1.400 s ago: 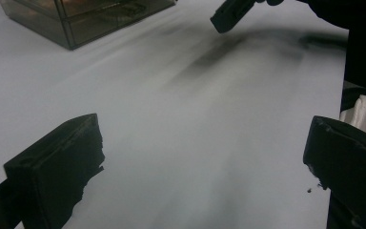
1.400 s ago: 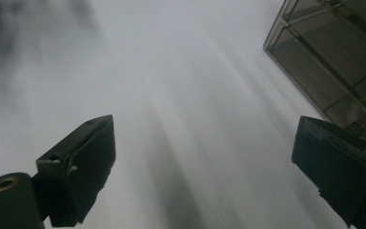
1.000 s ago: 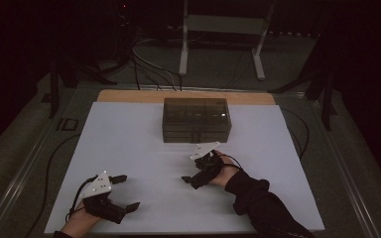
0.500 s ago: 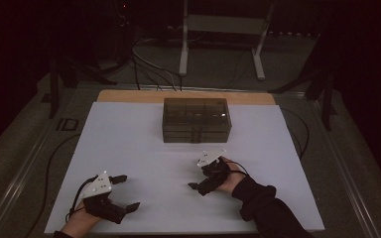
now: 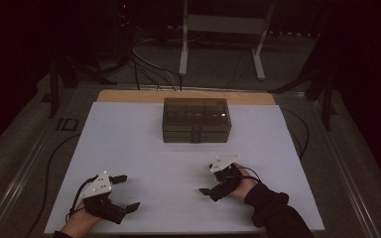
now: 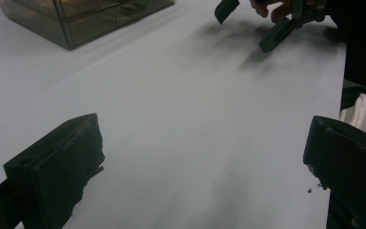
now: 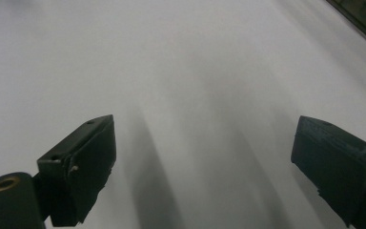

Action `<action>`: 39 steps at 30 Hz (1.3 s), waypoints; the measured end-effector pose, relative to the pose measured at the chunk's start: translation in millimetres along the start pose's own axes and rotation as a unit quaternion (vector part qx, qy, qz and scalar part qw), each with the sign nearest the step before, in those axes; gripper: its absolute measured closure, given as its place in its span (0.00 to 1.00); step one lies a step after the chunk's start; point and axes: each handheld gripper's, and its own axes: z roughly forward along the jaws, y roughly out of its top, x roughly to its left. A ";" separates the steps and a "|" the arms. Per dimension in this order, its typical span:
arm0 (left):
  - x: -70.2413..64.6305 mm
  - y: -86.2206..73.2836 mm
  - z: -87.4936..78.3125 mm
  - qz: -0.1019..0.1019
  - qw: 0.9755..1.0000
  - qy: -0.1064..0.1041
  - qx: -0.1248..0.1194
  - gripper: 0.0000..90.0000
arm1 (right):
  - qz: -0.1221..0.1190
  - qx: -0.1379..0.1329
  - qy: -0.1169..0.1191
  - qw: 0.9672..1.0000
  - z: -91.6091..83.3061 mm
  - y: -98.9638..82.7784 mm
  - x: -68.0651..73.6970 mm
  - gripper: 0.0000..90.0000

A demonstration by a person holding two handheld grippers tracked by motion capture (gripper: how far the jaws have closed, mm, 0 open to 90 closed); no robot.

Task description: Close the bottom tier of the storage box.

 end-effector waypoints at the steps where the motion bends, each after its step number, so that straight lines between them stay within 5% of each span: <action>1: 0.0 0.0 0.0 0.000 1.000 0.000 0.000 0.00 | -0.003 0.000 -0.002 1.000 -1.5 -1.6 -0.1 0.09; 29: -0.3 0.0 0.3 -0.001 1.000 0.000 0.001 0.00 | 0.040 -0.012 -0.022 0.999 -54.3 -64.9 -8.9 0.09; 39: -0.3 -0.1 0.4 -0.001 1.000 0.000 0.002 0.00 | 0.060 -0.019 -0.046 0.997 -74.4 -84.7 -9.9 0.09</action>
